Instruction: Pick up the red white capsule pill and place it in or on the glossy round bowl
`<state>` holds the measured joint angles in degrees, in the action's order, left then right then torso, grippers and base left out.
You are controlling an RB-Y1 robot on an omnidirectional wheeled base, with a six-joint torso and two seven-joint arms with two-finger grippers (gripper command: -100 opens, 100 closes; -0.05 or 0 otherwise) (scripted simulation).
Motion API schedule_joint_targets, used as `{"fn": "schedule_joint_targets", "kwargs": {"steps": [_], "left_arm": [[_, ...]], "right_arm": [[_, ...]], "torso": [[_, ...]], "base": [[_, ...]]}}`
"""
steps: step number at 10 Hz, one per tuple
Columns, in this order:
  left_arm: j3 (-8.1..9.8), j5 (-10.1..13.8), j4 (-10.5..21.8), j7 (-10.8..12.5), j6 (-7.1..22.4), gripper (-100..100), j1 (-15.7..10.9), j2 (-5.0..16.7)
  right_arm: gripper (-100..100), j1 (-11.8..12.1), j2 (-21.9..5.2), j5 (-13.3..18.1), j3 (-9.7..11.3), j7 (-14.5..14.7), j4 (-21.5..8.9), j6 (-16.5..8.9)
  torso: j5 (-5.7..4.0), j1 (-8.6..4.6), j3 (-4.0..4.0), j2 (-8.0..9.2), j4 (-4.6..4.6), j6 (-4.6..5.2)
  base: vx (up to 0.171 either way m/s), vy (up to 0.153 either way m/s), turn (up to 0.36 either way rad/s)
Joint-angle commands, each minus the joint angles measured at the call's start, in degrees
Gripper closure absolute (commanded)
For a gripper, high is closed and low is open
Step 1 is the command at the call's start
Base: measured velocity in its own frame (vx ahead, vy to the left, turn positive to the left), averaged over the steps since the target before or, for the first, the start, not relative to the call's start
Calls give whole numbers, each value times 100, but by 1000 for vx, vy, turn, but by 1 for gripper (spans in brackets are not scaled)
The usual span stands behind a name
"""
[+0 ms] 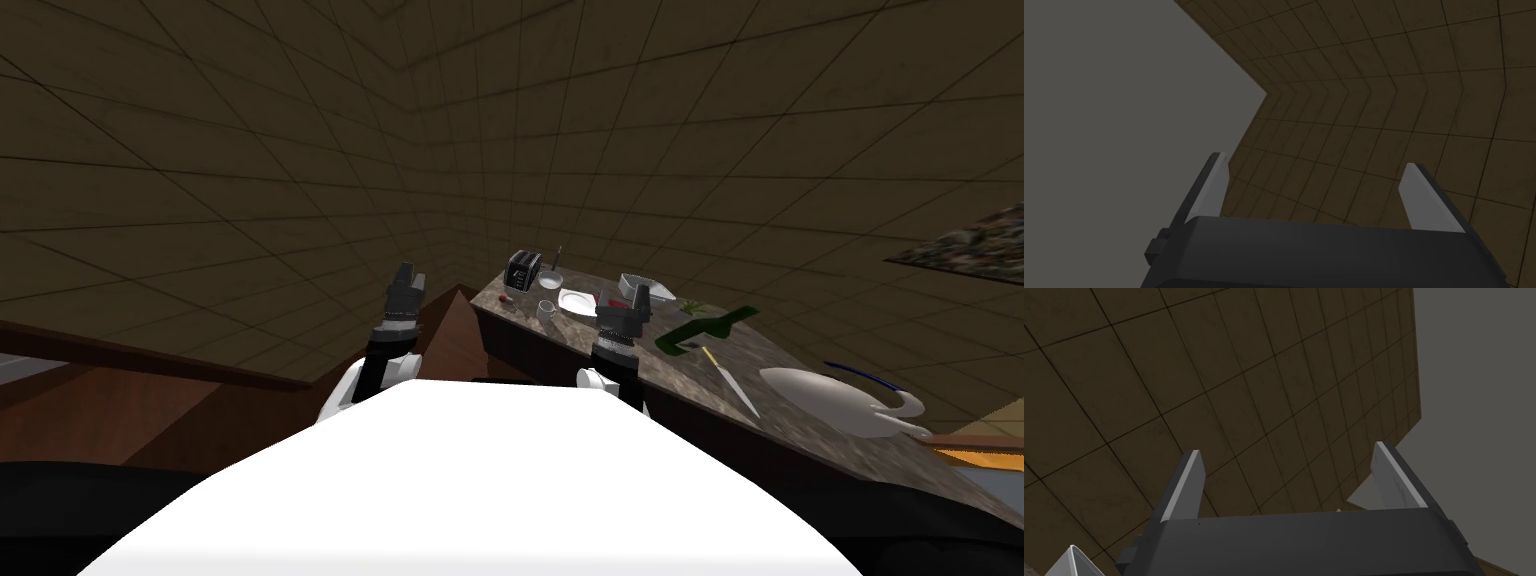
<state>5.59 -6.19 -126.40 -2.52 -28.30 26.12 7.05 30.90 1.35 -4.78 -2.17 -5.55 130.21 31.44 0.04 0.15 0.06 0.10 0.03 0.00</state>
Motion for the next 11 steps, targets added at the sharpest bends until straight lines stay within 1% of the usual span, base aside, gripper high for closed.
{"fn": "schedule_joint_targets", "kwargs": {"steps": [1,2,3,4,5,6,7,8,9,10,11], "left_arm": [[68,21,54,78,286,-100,-116,135],[126,40,116,147,455,-100,-239,239],[126,40,116,147,583,-100,-239,239],[184,62,187,219,759,-100,-372,336],[184,62,187,219,879,-100,-372,336],[241,86,266,293,1039,-100,-515,424],[241,86,266,293,1195,-100,-515,424],[294,113,355,368,1361,-100,-666,503],[294,113,355,368,1535,-100,-666,503],[344,142,452,443,1724,-100,-826,572],[344,142,452,443,1876,-100,-826,572]], "right_arm": [[0,0,0,0,0,0,0,0],[0,0,0,0,0,0,0,0],[0,0,0,0,0,0,0,0],[0,0,0,0,0,0,0,0],[0,0,0,0,0,0,0,0],[0,0,0,0,0,0,0,0],[0,0,0,0,0,0,0,0],[0,0,0,0,0,0,0,0],[0,0,0,0,0,0,0,0],[0,0,0,0,0,0,0,0],[0,0,0,0,0,0,0,0]], "torso": [[0,0,0,0,0,0],[-1,-2,-3,-5,-1,1],[-1,-1,-3,-5,-1,1],[-1,-4,-3,-6,-1,0],[-1,-3,-4,-7,-2,1],[-1,-4,-5,-8,-2,0],[-1,-4,-5,-8,-2,1],[-1,-6,-5,-9,-2,0],[-1,-5,-6,-10,-2,1],[-1,-7,-6,-10,-3,-1],[-1,-6,-7,-12,-3,1]], "base": [[-12,27,-54],[-19,27,-99],[-17,24,-35],[-13,25,-60],[-11,23,-34],[-12,25,-75],[-10,20,-32],[-8,19,-67],[-5,18,-43],[-3,20,-52],[-2,18,-46]]}}
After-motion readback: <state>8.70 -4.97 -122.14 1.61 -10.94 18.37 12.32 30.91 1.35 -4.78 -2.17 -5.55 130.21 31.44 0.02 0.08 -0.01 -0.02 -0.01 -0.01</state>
